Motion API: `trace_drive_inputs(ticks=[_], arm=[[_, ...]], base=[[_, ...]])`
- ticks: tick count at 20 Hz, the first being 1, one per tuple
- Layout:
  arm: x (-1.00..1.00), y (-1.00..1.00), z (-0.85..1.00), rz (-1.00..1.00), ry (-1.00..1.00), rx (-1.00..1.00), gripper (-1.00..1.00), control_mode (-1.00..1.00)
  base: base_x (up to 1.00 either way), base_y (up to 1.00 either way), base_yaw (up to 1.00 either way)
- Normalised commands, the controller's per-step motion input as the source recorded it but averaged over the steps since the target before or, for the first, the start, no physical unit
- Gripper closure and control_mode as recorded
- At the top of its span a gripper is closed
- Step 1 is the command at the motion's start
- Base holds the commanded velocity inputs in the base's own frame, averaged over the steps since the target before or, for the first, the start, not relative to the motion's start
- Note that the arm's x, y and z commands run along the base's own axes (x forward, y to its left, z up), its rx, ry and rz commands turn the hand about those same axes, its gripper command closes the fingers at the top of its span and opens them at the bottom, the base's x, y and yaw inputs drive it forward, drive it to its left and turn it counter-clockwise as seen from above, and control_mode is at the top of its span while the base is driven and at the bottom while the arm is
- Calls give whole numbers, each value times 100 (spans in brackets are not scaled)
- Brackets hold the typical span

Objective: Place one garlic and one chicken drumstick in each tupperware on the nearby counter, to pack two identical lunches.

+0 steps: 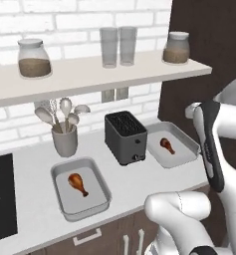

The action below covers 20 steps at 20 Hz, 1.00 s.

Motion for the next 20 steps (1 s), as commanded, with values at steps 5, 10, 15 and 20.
trace_drive_inputs(ticks=[5,10,15,20], arm=[[69,12,-98,2,20,0,100,-100],[94,27,-98,2,17,0,100,-100],[80,1,-54,-5,2,0,100,-100],[65,0,-26,-8,1,0,100,-100]], base=[[0,0,0],[0,0,0],[0,0,0],[0,0,0]])
